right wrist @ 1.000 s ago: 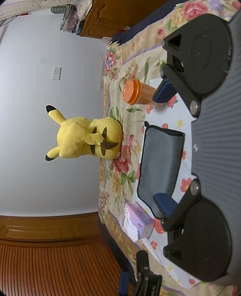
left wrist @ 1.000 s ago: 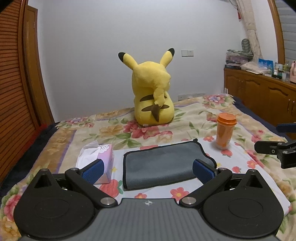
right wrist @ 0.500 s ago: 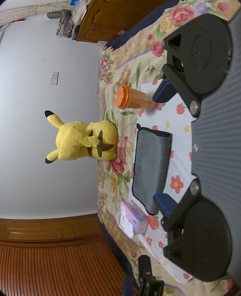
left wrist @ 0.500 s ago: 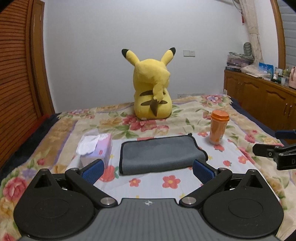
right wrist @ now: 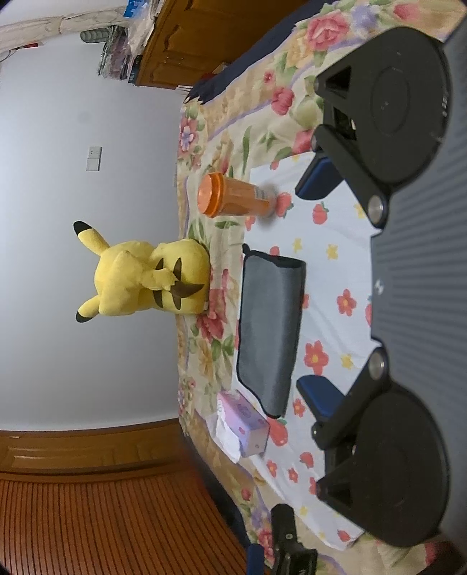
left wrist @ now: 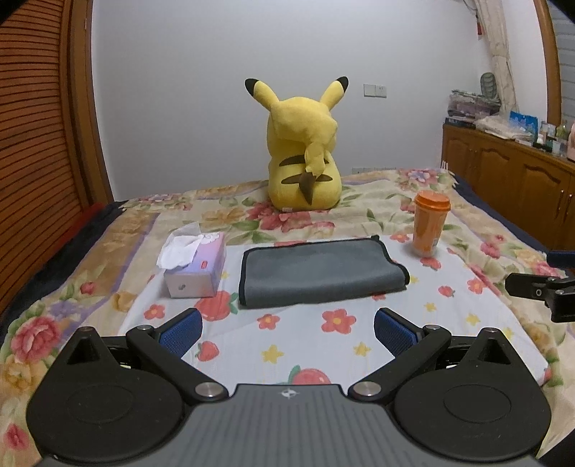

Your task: Fold towel

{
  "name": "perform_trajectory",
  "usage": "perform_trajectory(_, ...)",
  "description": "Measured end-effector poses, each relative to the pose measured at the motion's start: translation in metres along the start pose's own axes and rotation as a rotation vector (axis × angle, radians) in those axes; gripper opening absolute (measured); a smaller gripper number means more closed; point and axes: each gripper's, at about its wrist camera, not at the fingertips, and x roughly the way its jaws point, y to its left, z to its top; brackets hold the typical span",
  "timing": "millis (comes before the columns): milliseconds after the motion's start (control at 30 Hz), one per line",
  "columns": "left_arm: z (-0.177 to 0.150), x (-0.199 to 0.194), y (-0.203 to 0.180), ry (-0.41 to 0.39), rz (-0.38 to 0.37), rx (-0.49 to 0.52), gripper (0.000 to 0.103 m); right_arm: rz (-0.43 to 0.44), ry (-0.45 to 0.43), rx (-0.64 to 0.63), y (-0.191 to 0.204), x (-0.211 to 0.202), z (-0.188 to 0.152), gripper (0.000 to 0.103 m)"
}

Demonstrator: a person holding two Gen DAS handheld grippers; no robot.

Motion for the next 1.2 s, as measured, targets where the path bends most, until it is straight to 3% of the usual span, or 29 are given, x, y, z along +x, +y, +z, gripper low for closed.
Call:
perform_trajectory(667, -0.041, 0.012, -0.009, 0.071, -0.005, -0.013, 0.103, 0.001, 0.041, 0.015, 0.007, -0.002, -0.025, 0.103)
perform_trajectory(1200, -0.056, 0.009, -0.008, 0.043, 0.0, -0.037, 0.103, -0.026, 0.062, 0.028, 0.011, 0.004, -0.037, 0.103)
